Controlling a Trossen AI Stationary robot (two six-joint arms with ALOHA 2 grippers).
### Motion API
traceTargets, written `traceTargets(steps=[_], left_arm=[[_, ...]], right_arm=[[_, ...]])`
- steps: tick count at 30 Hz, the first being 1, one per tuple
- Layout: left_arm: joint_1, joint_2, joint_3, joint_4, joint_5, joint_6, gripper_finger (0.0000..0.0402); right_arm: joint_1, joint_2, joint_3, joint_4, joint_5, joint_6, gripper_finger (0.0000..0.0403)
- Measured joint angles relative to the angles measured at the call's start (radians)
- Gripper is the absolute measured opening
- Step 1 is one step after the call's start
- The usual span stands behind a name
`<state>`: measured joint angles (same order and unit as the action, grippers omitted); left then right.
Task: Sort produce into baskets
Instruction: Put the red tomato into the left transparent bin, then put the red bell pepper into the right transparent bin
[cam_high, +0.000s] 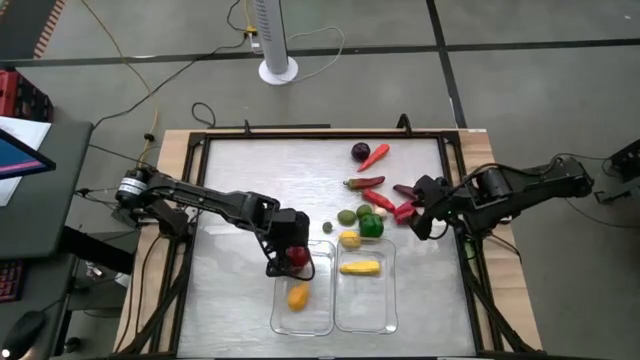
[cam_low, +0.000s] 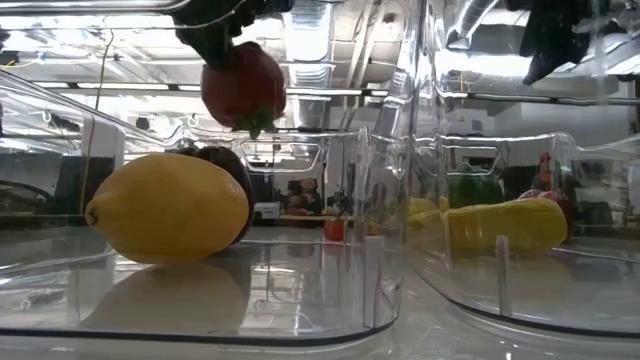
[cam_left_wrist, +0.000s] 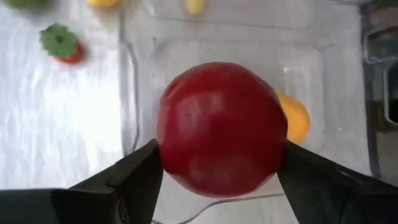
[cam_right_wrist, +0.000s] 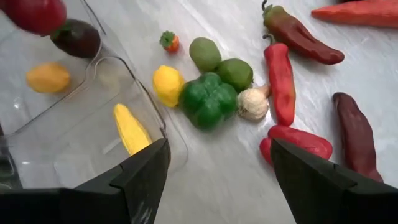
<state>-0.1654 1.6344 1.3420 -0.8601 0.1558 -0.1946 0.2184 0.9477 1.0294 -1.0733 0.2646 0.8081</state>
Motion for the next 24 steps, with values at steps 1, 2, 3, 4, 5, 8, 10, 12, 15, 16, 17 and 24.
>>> traceTargets(steps=[1,2,3,4,5,8,10,12,15,16,17,24], left_arm=[[0.000,0.000,-0.001,-0.002,-0.003,-0.014,0.0281],[-0.001,0.000,-0.002,-0.003,0.000,-0.025,0.0287],[-0.002,0.001,-0.002,0.002,0.008,-0.028,0.0294],[-0.002,0.001,-0.002,0.010,0.020,-0.029,0.0302],[-0.003,0.001,-0.002,0.018,0.026,-0.028,0.0311],[0.001,0.001,-0.002,0.017,0.032,-0.028,0.0341],[0.018,0.001,-0.001,0.018,0.053,-0.045,0.0357],[0.037,0.001,0.010,0.010,0.088,-0.071,0.0364],[0.073,0.002,0.059,0.018,0.106,-0.078,0.0362],[0.086,0.002,0.077,0.021,0.104,-0.068,0.0360],[0.101,0.002,0.091,0.026,0.100,-0.053,0.0357],[0.292,0.082,0.117,0.166,0.142,-0.024,0.0327]], right_arm=[[-0.007,-0.001,0.000,-0.001,-0.014,-0.011,0.0309],[-0.014,-0.003,0.000,-0.001,-0.022,-0.020,0.0309],[-0.019,-0.005,0.000,-0.003,-0.024,-0.028,0.0309],[-0.022,-0.005,0.000,-0.005,-0.025,-0.035,0.0309],[-0.026,-0.005,0.000,-0.005,-0.025,-0.046,0.0309],[-0.025,-0.007,0.000,-0.013,-0.024,-0.059,0.0309],[-0.025,-0.008,0.000,-0.018,-0.023,-0.058,0.0309],[-0.018,-0.008,0.000,-0.019,-0.023,-0.049,0.0309],[0.004,-0.006,0.000,-0.019,-0.011,-0.025,0.0309],[0.010,-0.004,0.000,-0.019,0.001,-0.023,0.0309],[0.014,-0.001,-0.002,-0.018,0.012,-0.023,0.0309],[-0.034,0.025,-0.039,0.019,0.044,-0.083,0.0309]])
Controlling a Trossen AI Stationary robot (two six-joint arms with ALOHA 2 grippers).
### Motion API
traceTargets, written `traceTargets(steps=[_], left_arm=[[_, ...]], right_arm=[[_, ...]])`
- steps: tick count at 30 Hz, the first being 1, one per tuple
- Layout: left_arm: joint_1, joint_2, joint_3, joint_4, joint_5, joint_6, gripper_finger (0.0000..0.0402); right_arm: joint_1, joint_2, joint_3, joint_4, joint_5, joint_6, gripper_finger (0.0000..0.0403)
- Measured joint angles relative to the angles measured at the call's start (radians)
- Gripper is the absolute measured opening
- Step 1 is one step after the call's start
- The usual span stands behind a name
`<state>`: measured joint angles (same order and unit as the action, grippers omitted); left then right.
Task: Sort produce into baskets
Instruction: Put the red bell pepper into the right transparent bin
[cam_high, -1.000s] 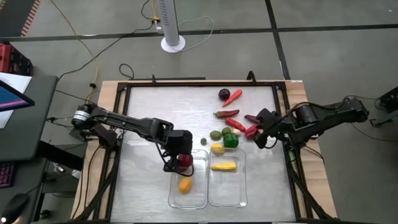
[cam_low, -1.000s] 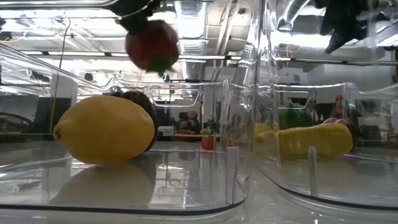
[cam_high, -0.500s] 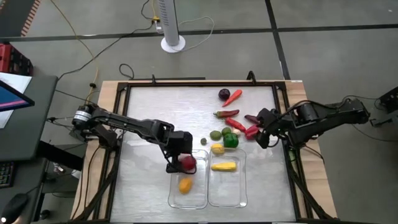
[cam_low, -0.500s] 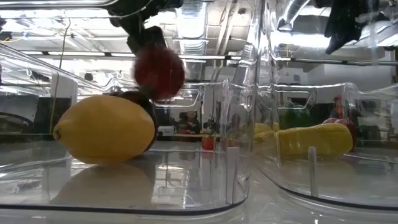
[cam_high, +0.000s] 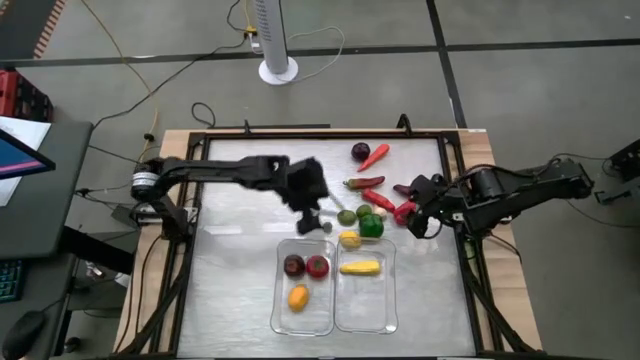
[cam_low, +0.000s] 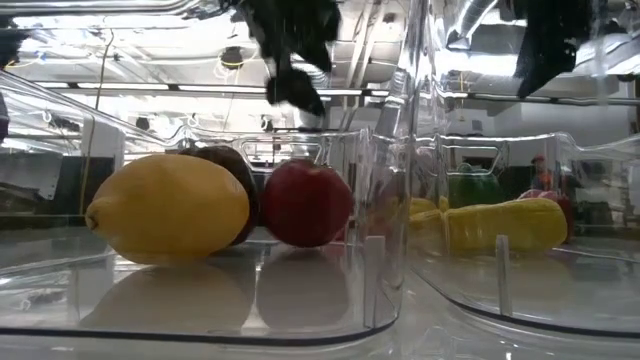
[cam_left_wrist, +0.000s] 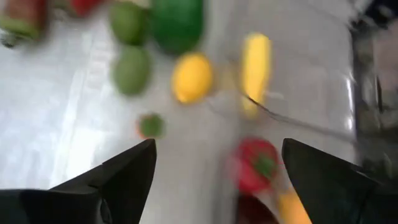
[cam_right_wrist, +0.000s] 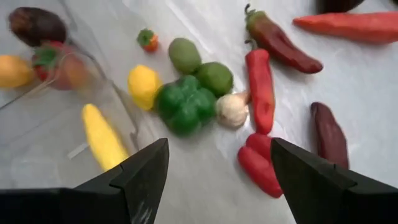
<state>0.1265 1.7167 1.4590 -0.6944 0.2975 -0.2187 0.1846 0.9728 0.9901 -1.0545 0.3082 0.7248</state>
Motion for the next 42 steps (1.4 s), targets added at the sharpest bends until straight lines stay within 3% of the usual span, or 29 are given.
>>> traceTargets(steps=[5,8,14,21,28,35,42], left_arm=[[0.074,0.079,0.030,0.083,0.066,-0.025,0.0305],[0.095,0.138,0.114,0.039,0.034,0.005,0.0300],[0.129,0.235,0.305,-0.026,-0.046,0.038,0.0299],[0.142,0.204,0.317,-0.005,-0.120,0.068,0.0299],[0.147,0.190,0.317,-0.031,-0.054,0.222,0.0284],[0.189,0.142,0.206,0.012,0.072,0.293,0.0242],[0.250,-0.040,-0.007,0.100,0.072,0.323,0.0225]], right_arm=[[-0.057,0.034,-0.006,-0.046,-0.018,-0.048,0.0309],[-0.100,0.036,-0.033,-0.064,-0.022,-0.136,0.0311],[-0.242,0.045,-0.144,-0.034,-0.169,-0.388,0.0325],[-0.345,0.082,-0.232,-0.001,-0.207,-0.567,0.0371],[-0.372,0.183,-0.230,0.091,-0.256,-0.684,0.0395],[-0.369,0.368,-0.230,0.074,-0.281,-0.683,0.0397],[-0.356,0.470,-0.226,0.055,-0.307,-0.673,0.0360]])
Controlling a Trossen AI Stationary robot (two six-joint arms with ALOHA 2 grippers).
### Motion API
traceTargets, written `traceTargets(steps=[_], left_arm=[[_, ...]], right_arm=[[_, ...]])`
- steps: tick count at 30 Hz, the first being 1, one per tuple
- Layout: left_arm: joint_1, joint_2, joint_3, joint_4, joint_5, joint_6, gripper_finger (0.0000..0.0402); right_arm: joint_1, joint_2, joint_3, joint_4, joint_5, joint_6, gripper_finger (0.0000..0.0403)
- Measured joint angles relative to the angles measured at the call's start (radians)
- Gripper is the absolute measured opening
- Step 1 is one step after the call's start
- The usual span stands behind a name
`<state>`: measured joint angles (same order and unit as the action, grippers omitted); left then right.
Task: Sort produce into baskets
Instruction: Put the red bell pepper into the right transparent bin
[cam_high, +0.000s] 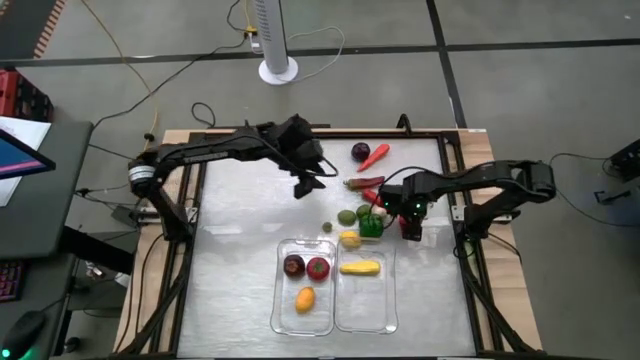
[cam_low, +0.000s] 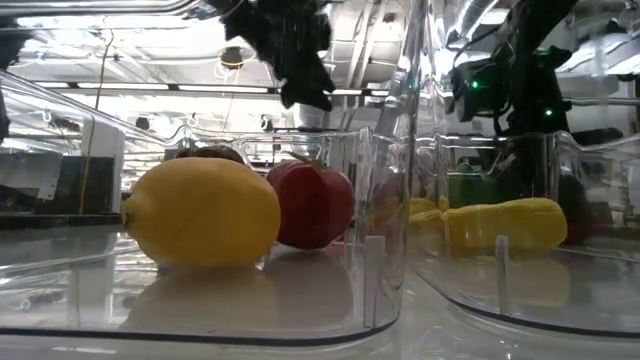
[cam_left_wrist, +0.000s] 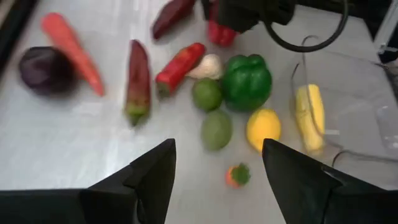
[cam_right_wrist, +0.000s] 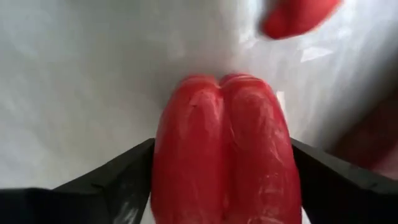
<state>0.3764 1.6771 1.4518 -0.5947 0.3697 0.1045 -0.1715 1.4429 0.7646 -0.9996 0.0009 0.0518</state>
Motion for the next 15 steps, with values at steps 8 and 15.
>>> traceTargets(steps=[8,15], left_arm=[[0.059,-0.192,-0.164,0.066,-0.078,0.018,0.0224],[0.088,-0.237,-0.197,0.135,0.048,0.053,0.0224]], right_arm=[[0.006,-0.007,0.160,-0.151,-0.011,0.088,0.0309],[0.070,-0.098,0.418,-0.121,-0.067,0.359,0.0329]])
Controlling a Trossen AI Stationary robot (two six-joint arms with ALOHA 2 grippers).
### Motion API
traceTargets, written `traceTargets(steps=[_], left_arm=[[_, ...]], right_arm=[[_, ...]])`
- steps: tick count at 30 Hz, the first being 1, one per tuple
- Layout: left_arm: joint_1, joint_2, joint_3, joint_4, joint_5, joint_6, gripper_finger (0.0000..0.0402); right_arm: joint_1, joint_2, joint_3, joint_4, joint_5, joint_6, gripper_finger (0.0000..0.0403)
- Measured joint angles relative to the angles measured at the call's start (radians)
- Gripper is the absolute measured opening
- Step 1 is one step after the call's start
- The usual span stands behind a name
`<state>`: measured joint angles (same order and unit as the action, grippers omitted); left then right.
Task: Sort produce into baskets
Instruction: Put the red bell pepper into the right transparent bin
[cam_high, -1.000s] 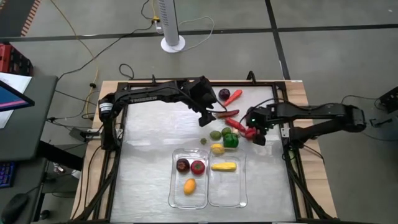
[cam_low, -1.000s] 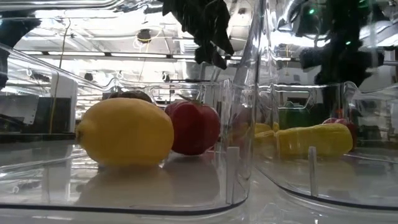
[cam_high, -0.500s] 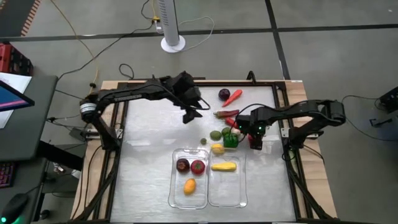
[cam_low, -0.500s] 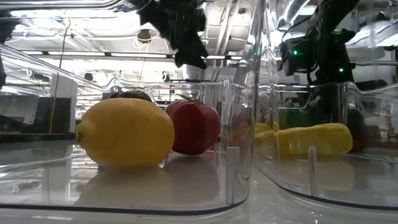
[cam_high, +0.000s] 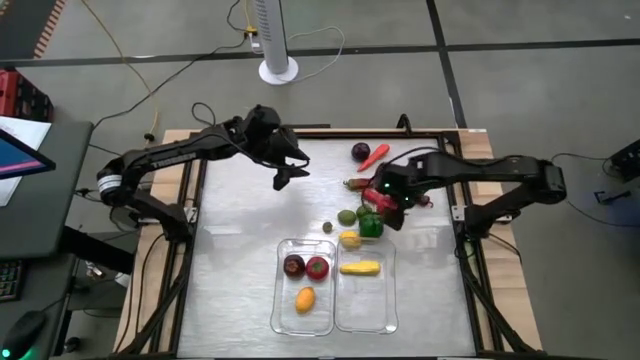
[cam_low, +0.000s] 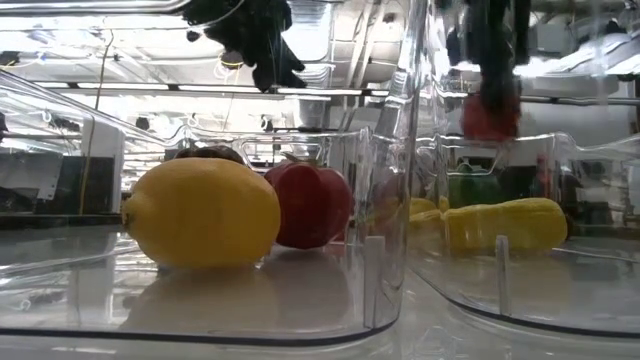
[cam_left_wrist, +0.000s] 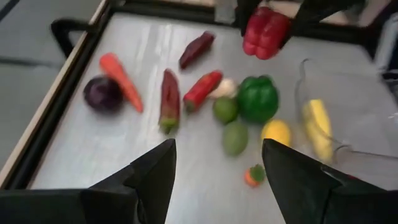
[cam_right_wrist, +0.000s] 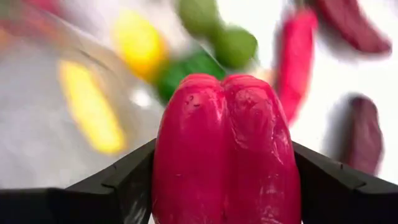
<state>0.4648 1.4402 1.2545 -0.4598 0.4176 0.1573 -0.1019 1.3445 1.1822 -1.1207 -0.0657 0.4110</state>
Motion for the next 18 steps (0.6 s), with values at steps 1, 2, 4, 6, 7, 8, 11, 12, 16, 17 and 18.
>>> traceTargets(steps=[1,2,4,6,7,8,11,12,16,17,18], left_arm=[[0.002,-0.001,0.000,0.013,0.021,0.005,0.0224],[0.003,-0.003,0.000,0.034,0.040,0.008,0.0224],[0.007,-0.003,0.000,0.055,0.073,0.018,0.0224],[0.008,-0.003,0.000,0.075,0.096,0.019,0.0224],[0.008,-0.003,0.000,0.088,0.102,0.019,0.0224],[0.007,-0.003,0.000,0.101,0.104,0.018,0.0224],[-0.003,-0.003,0.000,0.126,0.100,0.013,0.0224],[-0.007,-0.005,0.000,0.127,0.101,0.004,0.0224],[-0.026,-0.015,0.000,0.129,0.102,-0.033,0.0224],[-0.030,-0.022,0.000,0.126,0.101,-0.040,0.0224],[-0.039,-0.030,0.000,0.131,0.097,-0.046,0.0224]], right_arm=[[0.020,-0.009,0.037,0.008,0.005,0.040,0.0328],[0.040,-0.015,0.073,0.011,0.010,0.081,0.0328],[0.080,-0.018,0.138,0.011,0.011,0.178,0.0326],[0.125,-0.018,0.186,0.010,0.014,0.294,0.0326],[0.150,-0.015,0.205,0.013,0.015,0.348,0.0326],[0.174,-0.010,0.218,0.018,0.016,0.399,0.0326],[0.247,0.000,0.227,0.069,0.014,0.517,0.0326],[0.269,0.004,0.226,0.094,0.015,0.546,0.0326],[0.347,0.021,0.227,0.139,0.020,0.629,0.0326],[0.365,0.032,0.225,0.137,0.028,0.642,0.0326],[0.384,0.040,0.217,0.142,0.036,0.658,0.0326]])
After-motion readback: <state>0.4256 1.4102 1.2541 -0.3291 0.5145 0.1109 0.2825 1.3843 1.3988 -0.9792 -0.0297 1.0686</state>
